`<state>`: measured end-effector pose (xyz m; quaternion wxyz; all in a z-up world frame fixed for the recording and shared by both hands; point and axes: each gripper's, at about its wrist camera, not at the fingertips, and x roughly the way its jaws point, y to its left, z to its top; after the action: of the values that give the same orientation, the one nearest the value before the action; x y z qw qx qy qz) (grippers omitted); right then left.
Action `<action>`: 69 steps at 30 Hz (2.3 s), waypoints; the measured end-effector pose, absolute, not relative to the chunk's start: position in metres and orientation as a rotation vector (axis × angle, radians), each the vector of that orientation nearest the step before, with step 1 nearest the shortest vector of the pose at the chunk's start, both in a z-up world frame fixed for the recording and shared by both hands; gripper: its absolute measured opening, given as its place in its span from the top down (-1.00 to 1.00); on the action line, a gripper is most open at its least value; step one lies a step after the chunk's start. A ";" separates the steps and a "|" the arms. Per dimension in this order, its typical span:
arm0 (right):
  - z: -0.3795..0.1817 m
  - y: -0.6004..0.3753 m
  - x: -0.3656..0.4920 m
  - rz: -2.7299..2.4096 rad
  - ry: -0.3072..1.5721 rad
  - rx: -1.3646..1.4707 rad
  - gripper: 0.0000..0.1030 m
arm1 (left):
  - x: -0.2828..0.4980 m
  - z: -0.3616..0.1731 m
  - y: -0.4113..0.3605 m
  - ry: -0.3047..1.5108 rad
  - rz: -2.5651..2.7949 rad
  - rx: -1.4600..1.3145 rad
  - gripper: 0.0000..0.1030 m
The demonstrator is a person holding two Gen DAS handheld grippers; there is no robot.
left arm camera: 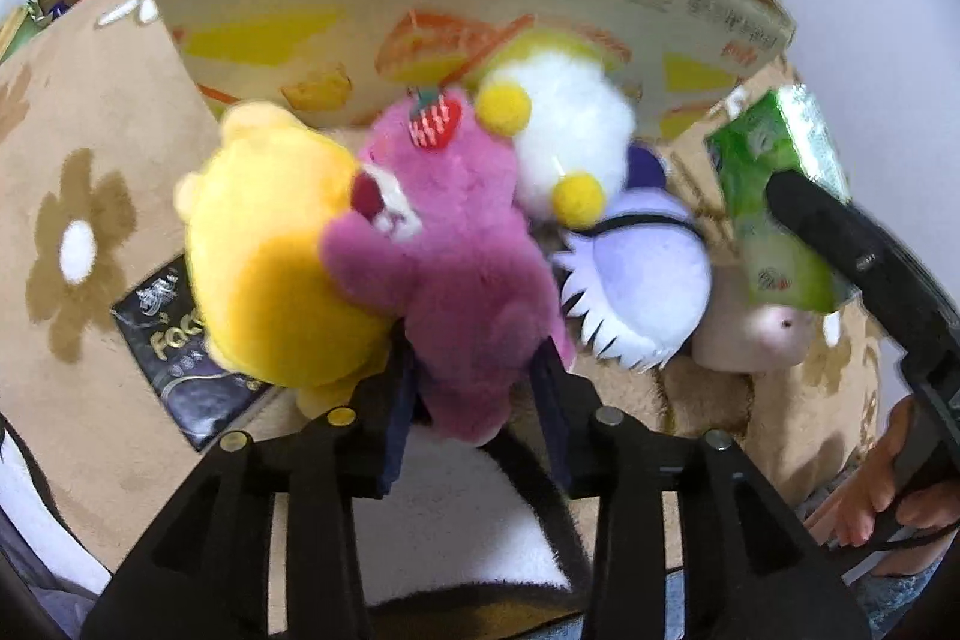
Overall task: Organize soft objects
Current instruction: 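Lift the pink bear and tissue pack and drop both into the box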
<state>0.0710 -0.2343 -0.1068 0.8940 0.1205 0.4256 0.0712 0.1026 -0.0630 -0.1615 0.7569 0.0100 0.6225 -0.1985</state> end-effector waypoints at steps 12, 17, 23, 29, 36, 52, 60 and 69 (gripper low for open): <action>-0.103 -0.234 0.069 0.155 0.842 0.244 0.15 | 0.082 -0.140 -0.073 1.206 -0.423 0.130 0.53; -0.090 -0.236 0.063 0.163 0.784 0.255 0.15 | 0.068 -0.115 -0.071 1.104 -0.398 0.166 0.53; -0.069 -0.239 0.051 0.162 0.694 0.267 0.15 | 0.046 -0.082 -0.067 0.938 -0.358 0.214 0.53; -0.044 -0.240 0.040 0.156 0.583 0.264 0.16 | 0.048 -0.042 -0.045 0.780 -0.336 0.204 0.53; -0.017 -0.236 0.044 0.115 0.457 0.178 0.16 | 0.058 -0.015 -0.041 0.621 -0.312 0.252 0.52; -0.022 -0.219 0.100 0.102 0.433 0.159 0.15 | 0.122 -0.020 -0.040 0.568 -0.297 0.217 0.51; -0.048 -0.211 0.125 0.118 0.493 0.155 0.15 | 0.147 -0.045 -0.043 0.652 -0.309 0.219 0.50; -0.073 -0.211 0.140 0.116 0.568 0.137 0.12 | 0.163 -0.069 -0.041 0.737 -0.308 0.208 0.44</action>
<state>0.1402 -0.2106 -0.0726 0.9559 0.0674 0.2800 0.0570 0.1633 -0.0407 -0.0686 0.9161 0.1011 0.3579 -0.1498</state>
